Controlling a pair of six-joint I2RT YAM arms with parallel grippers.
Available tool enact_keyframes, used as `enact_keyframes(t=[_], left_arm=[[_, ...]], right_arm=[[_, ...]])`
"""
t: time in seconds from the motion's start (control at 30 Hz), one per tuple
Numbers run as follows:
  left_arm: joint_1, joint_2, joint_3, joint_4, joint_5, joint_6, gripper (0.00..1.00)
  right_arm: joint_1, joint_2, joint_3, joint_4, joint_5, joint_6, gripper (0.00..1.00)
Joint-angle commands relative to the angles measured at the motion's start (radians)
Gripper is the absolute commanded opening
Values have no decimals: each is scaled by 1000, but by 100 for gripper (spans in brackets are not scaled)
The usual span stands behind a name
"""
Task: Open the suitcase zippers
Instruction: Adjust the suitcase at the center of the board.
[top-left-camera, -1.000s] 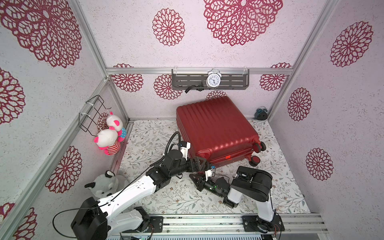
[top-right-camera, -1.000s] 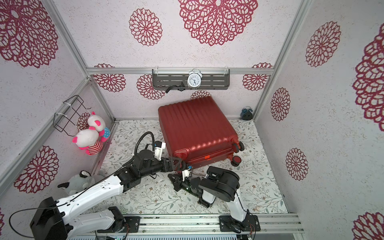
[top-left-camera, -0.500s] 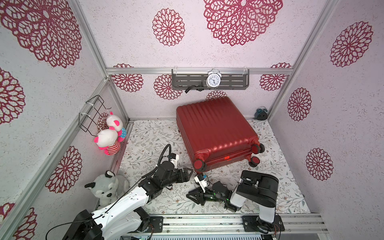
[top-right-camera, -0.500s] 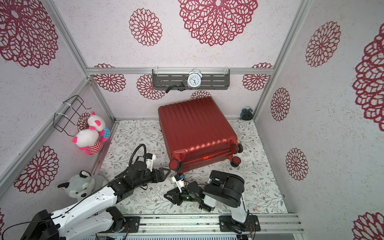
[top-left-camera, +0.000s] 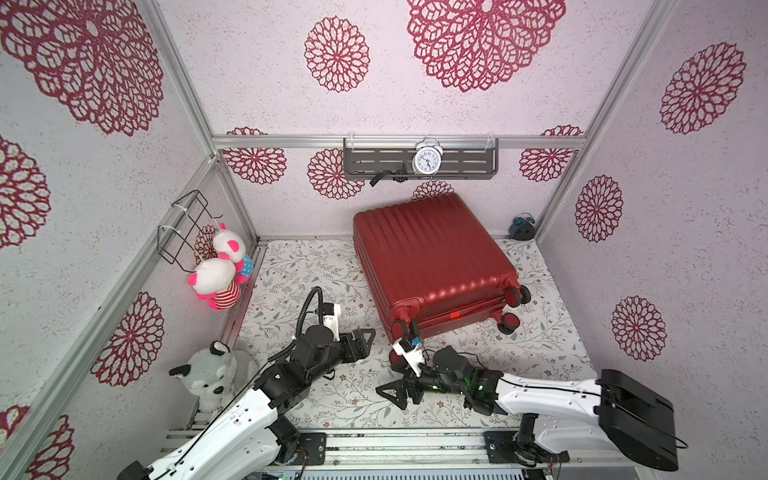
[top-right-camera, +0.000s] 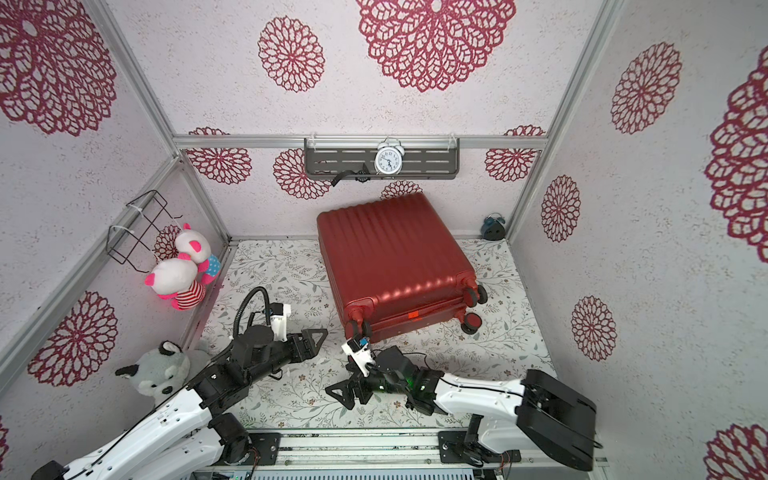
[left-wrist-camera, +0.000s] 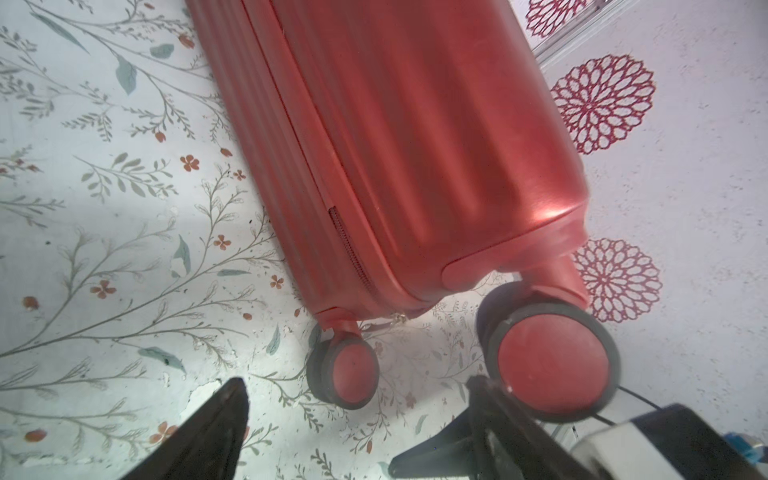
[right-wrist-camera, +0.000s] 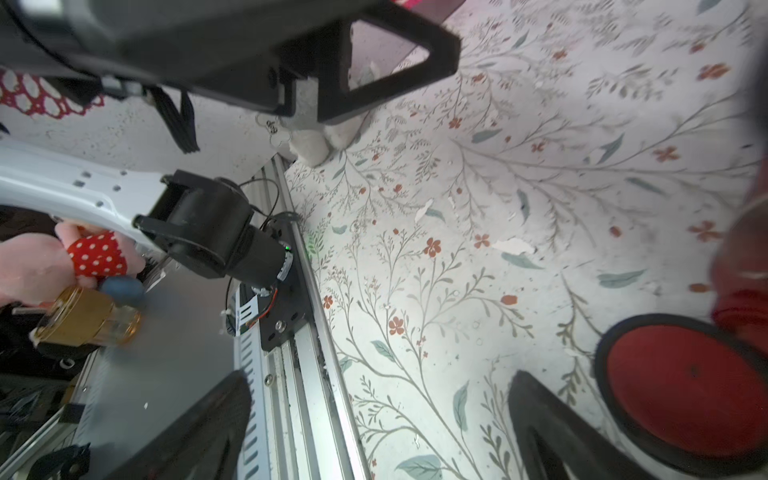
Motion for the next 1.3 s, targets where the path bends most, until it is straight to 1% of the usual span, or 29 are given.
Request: enact_keyframes(t=[0.0, 0.07, 0.13, 0.2, 0.23, 0.3, 0.47, 0.57, 0.8, 0.9, 0.93, 0.97, 1.0, 1.03, 1.2, 1.27], left_arm=[[5, -4, 40, -56, -40, 0, 87], [5, 12, 58, -63, -40, 3, 88], [5, 30, 74, -62, -40, 8, 88], [5, 47, 87, -55, -41, 9, 89], [5, 56, 93, -48, -37, 8, 89], [5, 78, 104, -40, -36, 11, 89], [5, 136, 140, -10, -17, 20, 90], [5, 160, 159, 10, 11, 12, 90], [5, 210, 192, 37, 20, 20, 90], [5, 236, 201, 47, 25, 24, 90], [5, 244, 203, 51, 27, 24, 90], [5, 249, 201, 56, 30, 22, 90], [5, 254, 200, 60, 34, 20, 90], [5, 259, 198, 63, 41, 15, 90], [4, 267, 177, 73, 67, 11, 90], [4, 254, 162, 75, 67, 7, 90]], right_arm=[[-8, -97, 100, -323, 137, -41, 99], [-8, -164, 116, -374, 192, -8, 99], [-9, -238, 125, -402, 206, -49, 99], [-13, -309, 143, -446, 275, -79, 99], [-30, -338, 155, -475, 317, -83, 99], [-100, -362, 191, -535, 336, -94, 99], [-344, -272, 348, -731, 321, -114, 99], [-428, -227, 420, -789, 367, -140, 99], [-625, -175, 585, -867, 385, -179, 98], [-746, -136, 646, -889, 333, -188, 97], [-802, -117, 658, -892, 284, -175, 96], [-860, -100, 661, -879, 210, -166, 96], [-904, -89, 653, -852, 138, -157, 96], [-944, -83, 644, -824, 92, -144, 95], [-1126, -13, 664, -773, -48, -122, 95], [-1188, 18, 665, -729, -143, -116, 95]])
